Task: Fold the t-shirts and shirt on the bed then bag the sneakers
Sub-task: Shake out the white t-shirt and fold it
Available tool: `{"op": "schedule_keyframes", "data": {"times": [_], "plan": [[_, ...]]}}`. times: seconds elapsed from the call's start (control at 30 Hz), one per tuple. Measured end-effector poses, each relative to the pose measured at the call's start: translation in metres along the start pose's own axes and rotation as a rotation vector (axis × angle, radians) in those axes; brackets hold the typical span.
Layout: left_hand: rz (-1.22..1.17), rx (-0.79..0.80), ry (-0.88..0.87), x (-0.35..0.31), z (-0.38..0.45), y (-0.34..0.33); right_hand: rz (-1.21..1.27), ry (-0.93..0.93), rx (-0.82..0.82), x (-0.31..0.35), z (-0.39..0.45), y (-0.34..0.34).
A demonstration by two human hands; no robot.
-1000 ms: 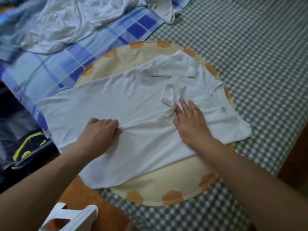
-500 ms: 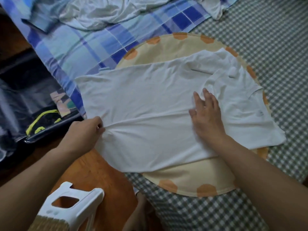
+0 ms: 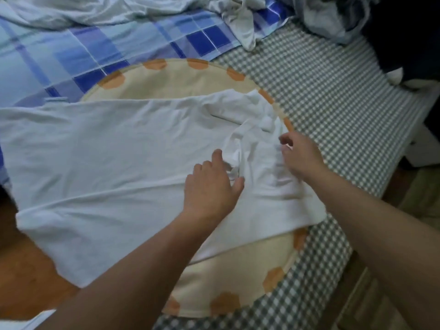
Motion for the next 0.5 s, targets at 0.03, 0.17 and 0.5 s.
{"op": "schedule_keyframes", "data": {"times": [0.03,0.17,0.5], "plan": [[0.029,-0.016,0.051,-0.007,0.011,-0.005,0.022,0.009,0.019,0.005,0.012,-0.005],[-0.110,-0.107,0.180,-0.023,0.038,-0.008,0.063,0.034,0.167,0.027,0.050,-0.038],[-1.064,-0.017,0.647,0.038,0.032,-0.031,0.539,0.125,0.346,0.029,0.059,-0.018]]}}
Point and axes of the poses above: each hand's wrist, its own z-axis towards the middle knuckle, its own y-axis out of the back of the hand, x = y × z, the point moved 9 cm from there along z, towards the middle knuckle, and after that the axes turned 13 degrees about z, right-handed, at the moved point
